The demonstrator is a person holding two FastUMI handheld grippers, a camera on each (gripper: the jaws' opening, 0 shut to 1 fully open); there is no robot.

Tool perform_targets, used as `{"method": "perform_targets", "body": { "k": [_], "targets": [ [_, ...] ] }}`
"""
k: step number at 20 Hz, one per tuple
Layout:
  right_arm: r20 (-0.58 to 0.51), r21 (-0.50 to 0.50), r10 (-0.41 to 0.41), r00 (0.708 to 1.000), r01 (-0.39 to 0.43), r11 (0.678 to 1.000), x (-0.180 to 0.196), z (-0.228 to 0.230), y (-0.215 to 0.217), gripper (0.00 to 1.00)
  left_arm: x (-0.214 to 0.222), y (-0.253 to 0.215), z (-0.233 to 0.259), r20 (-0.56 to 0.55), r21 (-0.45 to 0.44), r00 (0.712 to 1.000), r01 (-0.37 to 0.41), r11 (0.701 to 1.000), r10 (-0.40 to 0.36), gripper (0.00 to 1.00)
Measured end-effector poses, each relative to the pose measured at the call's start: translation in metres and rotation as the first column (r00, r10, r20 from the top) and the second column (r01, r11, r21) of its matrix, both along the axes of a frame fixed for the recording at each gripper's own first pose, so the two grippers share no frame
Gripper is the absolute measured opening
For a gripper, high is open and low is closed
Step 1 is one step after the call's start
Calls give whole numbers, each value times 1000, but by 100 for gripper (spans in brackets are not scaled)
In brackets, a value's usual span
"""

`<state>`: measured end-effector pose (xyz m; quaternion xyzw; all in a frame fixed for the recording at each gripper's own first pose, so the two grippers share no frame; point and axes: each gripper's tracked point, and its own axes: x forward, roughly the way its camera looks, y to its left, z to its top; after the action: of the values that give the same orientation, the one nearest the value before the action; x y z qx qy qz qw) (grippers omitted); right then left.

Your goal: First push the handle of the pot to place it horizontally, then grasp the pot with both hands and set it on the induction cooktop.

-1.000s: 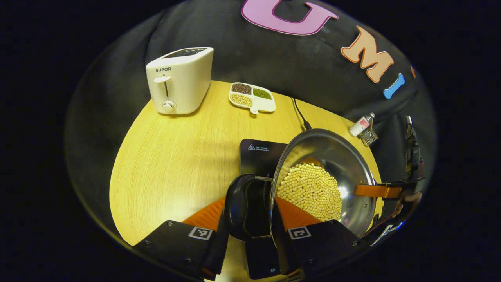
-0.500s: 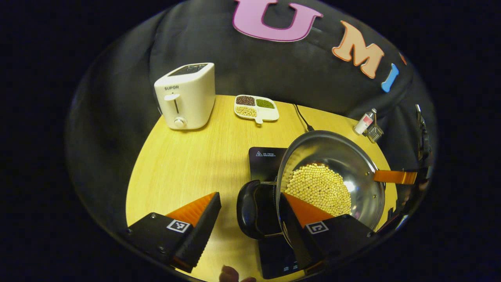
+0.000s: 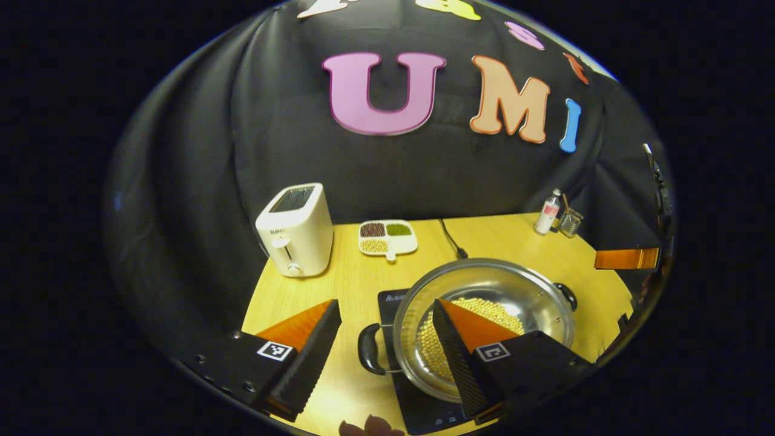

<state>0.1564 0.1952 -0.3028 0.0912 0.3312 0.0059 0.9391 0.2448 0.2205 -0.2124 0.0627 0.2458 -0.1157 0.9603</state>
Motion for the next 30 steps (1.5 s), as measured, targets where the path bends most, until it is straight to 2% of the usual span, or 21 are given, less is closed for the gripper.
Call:
{"method": "perform_targets", "body": {
  "k": [3,6,11,15,16,17,19,20,21,22,23,24,25,27,28,29,30],
  "targets": [
    [126,31,56,990,-60,998,-13,54,-12,92,-26,-27,42,89,-20,996,-26,999,28,93],
    [216,31,84,973,-92,995,-33,95,-44,92,-67,-59,78,150,-76,986,-62,995,73,93],
    [301,8,92,949,-99,995,-76,131,-94,92,-136,-101,116,189,-182,967,-136,974,171,93],
    [346,-57,110,932,-97,994,-103,152,-110,92,-175,-114,137,234,-165,951,-165,972,201,93],
    [365,-76,114,924,-92,993,-108,160,-112,92,-180,-119,146,257,-159,946,-161,974,198,89],
    [383,-94,116,916,-86,992,-114,168,-114,92,-186,-125,154,279,-150,942,-151,977,188,93],
    [420,-121,100,902,-54,991,-125,186,-116,92,-196,-142,168,325,-127,933,-117,985,153,93],
    [443,-136,95,892,-38,990,-130,196,-116,92,-200,-147,174,343,-119,929,-101,988,136,88],
    [459,-159,98,883,-26,987,-137,203,-115,92,-203,-154,183,368,-116,923,-78,990,115,93],
    [468,-191,106,877,-17,981,-142,207,-115,92,-207,-160,190,389,-108,916,-58,992,96,89],
    [471,-215,110,875,-7,977,-150,211,-116,92,-210,-162,196,409,-101,909,-43,994,81,93],
    [467,-214,108,878,-7,977,-157,216,-112,92,-214,-163,197,408,-91,910,-36,995,70,92],
    [466,-200,104,879,-10,980,-167,219,-104,92,-219,-161,195,403,-86,913,-32,996,64,96],
    [481,-193,90,872,5,981,-176,229,-100,92,-229,-159,198,407,-86,912,-27,996,60,88],
    [481,-189,78,873,17,982,-181,232,-99,92,-234,-161,198,409,-96,911,-13,995,51,92],
    [486,-189,61,872,37,981,-188,236,-101,92,-238,-163,197,405,-109,913,3,994,42,88],
    [497,-193,51,866,53,980,-192,242,-103,92,-242,-165,195,406,-124,913,18,992,35,92]
  ]
}}
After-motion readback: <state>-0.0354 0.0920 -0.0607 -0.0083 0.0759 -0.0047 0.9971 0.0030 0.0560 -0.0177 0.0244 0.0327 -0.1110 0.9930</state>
